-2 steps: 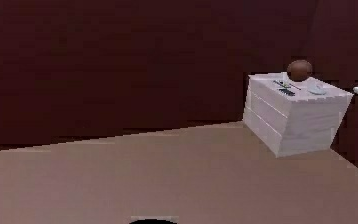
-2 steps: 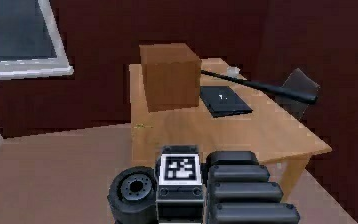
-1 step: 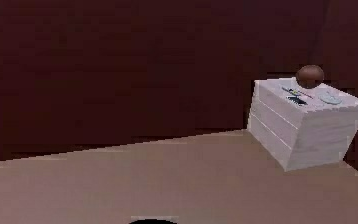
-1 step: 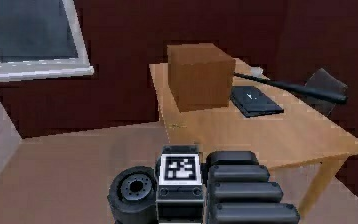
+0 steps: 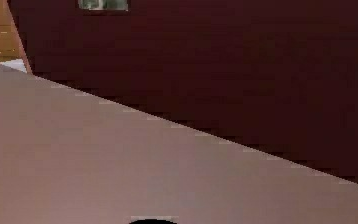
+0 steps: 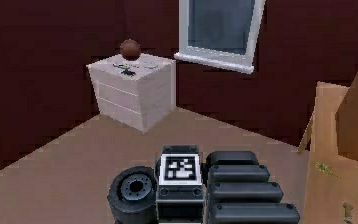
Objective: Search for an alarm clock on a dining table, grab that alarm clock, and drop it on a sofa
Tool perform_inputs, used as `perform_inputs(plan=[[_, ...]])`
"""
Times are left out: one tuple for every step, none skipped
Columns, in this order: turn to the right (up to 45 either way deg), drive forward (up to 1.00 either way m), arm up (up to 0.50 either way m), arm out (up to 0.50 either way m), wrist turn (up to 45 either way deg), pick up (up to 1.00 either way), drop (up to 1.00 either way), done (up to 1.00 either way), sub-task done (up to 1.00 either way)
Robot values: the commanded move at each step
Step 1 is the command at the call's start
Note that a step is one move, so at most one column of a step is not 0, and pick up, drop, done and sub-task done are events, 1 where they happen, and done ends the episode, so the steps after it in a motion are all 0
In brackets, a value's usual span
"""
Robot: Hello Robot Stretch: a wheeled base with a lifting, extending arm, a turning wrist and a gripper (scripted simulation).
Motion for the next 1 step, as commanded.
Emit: perform_inputs(plan=[[-42.0,0.0,0.0,0.0,0.0,0.0,0.0,0.0,0.0]])
